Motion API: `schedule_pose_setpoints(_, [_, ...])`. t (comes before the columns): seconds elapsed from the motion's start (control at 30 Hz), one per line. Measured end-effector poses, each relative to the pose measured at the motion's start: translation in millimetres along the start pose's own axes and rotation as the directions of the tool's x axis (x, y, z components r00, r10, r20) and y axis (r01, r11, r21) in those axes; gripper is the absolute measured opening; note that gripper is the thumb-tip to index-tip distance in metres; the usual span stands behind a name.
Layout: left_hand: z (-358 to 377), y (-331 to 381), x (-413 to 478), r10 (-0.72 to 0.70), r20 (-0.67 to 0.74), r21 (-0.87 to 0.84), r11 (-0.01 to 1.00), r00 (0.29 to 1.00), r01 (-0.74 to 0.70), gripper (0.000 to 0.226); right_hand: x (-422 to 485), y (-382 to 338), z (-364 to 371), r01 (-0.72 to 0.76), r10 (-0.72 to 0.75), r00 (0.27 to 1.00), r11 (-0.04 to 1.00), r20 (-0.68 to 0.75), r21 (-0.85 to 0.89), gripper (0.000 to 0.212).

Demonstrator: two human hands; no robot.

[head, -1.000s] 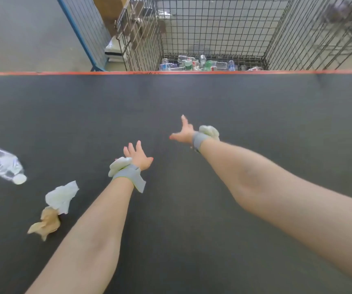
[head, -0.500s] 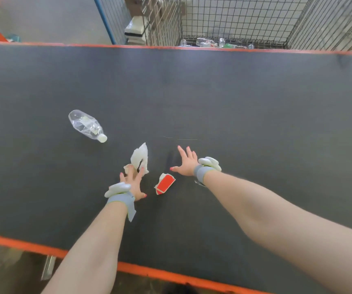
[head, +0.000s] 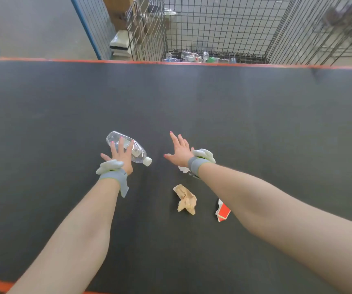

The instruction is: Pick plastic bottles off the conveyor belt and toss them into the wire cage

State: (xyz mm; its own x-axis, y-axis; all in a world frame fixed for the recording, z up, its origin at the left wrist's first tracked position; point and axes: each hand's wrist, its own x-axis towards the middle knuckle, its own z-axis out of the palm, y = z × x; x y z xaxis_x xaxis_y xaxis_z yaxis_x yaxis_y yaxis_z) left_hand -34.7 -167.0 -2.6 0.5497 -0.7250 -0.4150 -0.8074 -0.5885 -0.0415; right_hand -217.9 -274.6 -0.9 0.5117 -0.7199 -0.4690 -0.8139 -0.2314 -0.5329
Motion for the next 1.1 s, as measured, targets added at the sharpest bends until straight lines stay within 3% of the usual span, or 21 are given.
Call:
schedule_pose_setpoints(0.2, [10,45,51,0.213,0.107,0.296,0.926,0.971,-0.236,0.102,37,26,-25,-0.048,0.048,0.999,0.999,-0.025,0.0,0.084])
schedule_pose_setpoints(0.37, [10,109,103,0.397,0.122,0.389,0.824,0.91,-0.412,0.074,97,51,-69,-0.09,0.09,0.992,0.996,-0.092,0.002,0.085])
schedule_pose_setpoints(0.47, [-27,146,148,0.284,0.067,0.273,0.917,0.957,-0.291,0.049,143,60,-106,-0.12,0.124,0.966,0.992,-0.228,0.031,0.076])
schedule_pose_setpoints(0.53, [-71,169,185,0.135,-0.017,0.033,0.99,0.991,-0.134,0.031,173,60,-139,-0.148,0.17,0.919,0.985,-0.356,0.088,0.067])
schedule_pose_setpoints(0.6, [-123,191,228,0.02,-0.129,-0.298,0.953,0.991,-0.058,0.035,202,54,-174,-0.141,0.199,0.864,0.977,-0.462,0.158,0.062])
schedule_pose_setpoints(0.67, [-173,206,256,0.026,-0.149,-0.52,0.848,0.988,-0.101,0.068,221,41,-201,-0.114,0.209,0.836,0.971,-0.507,0.212,0.063])
schedule_pose_setpoints(0.73, [-206,225,274,0.071,-0.094,-0.55,0.828,0.993,-0.112,0.107,238,31,-218,-0.099,0.214,0.829,0.965,-0.516,0.241,0.065])
schedule_pose_setpoints(0.77, [-209,233,277,0.082,-0.083,-0.542,0.833,0.993,-0.114,0.114,241,29,-219,-0.098,0.21,0.836,0.966,-0.507,0.238,0.066])
schedule_pose_setpoints(0.9, [-170,235,251,0.133,-0.061,-0.459,0.876,0.989,-0.146,0.107,224,26,-199,-0.126,0.186,0.899,0.977,-0.396,0.174,0.069])
schedule_pose_setpoints(1.1, [-101,189,158,0.095,0.13,-0.302,0.952,0.987,-0.052,0.093,151,25,-153,-0.171,0.179,0.961,0.984,-0.211,0.053,0.075])
